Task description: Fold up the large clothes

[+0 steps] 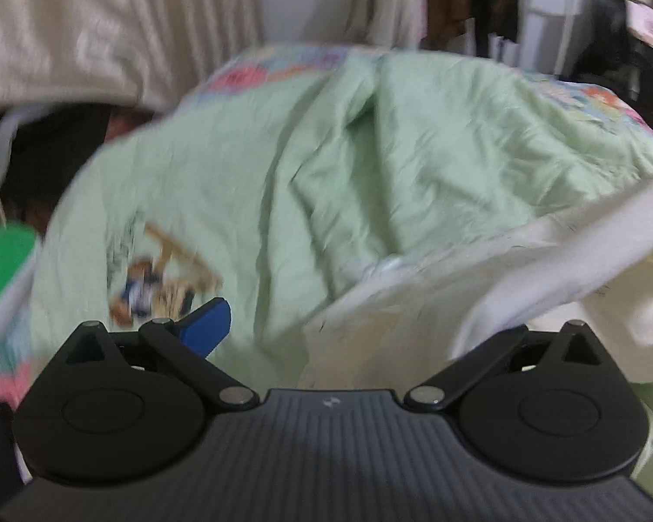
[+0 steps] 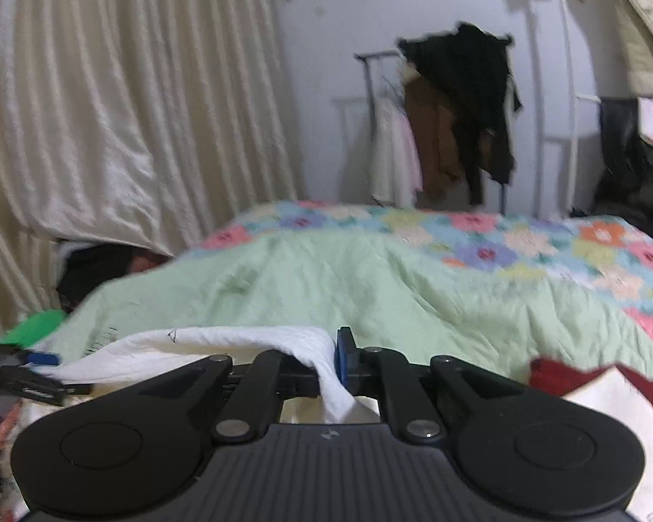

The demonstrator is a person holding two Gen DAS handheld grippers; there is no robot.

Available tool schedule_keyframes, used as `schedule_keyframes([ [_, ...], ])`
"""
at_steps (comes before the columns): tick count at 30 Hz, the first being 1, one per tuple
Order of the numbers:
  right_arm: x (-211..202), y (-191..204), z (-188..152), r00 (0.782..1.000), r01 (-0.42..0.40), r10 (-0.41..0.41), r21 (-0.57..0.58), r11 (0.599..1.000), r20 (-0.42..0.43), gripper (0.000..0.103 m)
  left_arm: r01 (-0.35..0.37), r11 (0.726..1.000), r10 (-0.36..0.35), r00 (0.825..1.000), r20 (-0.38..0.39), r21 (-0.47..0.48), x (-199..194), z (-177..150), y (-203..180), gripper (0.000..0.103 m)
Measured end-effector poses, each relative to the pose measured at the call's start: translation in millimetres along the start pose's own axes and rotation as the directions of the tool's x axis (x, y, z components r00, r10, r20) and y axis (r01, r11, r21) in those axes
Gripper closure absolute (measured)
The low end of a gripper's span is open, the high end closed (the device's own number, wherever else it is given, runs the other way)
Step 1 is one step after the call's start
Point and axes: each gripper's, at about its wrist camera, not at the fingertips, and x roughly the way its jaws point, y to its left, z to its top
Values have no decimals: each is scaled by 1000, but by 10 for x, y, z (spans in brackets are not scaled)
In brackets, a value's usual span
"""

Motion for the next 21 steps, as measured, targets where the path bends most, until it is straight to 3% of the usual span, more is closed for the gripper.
schedule_keyframes([
  [2, 137, -65, -63, 1000, 9, -9, 13, 1000, -17, 96, 11, 999, -12, 1000, -5, -43, -7, -11, 102, 0],
  [6, 254, -150, -119, 1000, -5, 7, 60, 998, -25, 96, -28, 994, 33, 998, 44, -105, -165, 7, 295, 0],
  [12, 199, -138, -77, 999, 28, -30, 52, 998, 36, 96, -72, 994, 76, 996, 51, -80, -322, -95, 452, 0],
  [17, 120, -225, -58, 999, -9, 4, 88, 996, 54, 97, -103, 993, 107, 993, 56, -59, -447, -187, 573, 1],
  [20, 115, -220, -100, 999, -18, 14, 75, 997, 47, 97, -64, 996, 67, 996, 55, -57, -479, -292, 545, 2],
  [21, 113, -218, -114, 999, -21, 17, 71, 997, 45, 97, -5, 998, 10, 997, 76, -62, -551, -289, 516, 2],
])
